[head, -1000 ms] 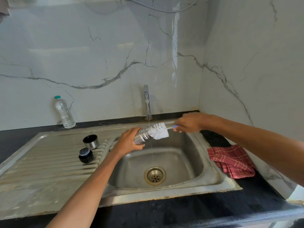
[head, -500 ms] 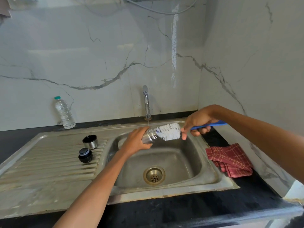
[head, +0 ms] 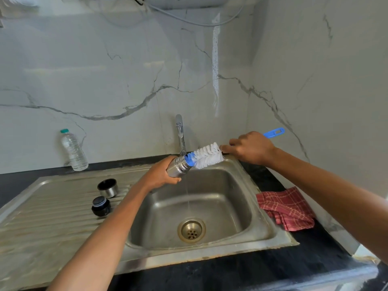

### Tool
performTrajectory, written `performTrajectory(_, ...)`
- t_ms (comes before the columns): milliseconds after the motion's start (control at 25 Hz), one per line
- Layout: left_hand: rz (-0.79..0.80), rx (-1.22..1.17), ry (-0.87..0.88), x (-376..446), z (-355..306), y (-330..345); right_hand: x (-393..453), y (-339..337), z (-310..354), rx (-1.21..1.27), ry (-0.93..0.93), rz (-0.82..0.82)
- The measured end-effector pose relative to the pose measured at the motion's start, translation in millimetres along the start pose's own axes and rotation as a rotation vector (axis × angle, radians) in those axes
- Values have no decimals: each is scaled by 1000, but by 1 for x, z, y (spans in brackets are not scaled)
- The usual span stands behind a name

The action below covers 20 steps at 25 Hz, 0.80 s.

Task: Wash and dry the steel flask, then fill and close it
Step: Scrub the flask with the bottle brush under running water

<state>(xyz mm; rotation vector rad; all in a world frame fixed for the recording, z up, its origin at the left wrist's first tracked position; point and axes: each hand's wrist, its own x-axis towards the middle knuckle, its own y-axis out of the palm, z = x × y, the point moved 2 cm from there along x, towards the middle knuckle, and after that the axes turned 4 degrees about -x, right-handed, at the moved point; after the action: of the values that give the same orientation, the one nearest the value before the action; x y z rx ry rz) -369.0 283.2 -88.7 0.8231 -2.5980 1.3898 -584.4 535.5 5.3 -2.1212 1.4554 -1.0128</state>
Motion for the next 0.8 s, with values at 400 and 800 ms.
performTrajectory(400, -115, 103, 12, -9, 12, -17, 5, -20, -16, 574, 224, 377)
performTrajectory(800, 68, 46, -26, -3, -10, -17, -17, -18, -34, -74, -56, -125)
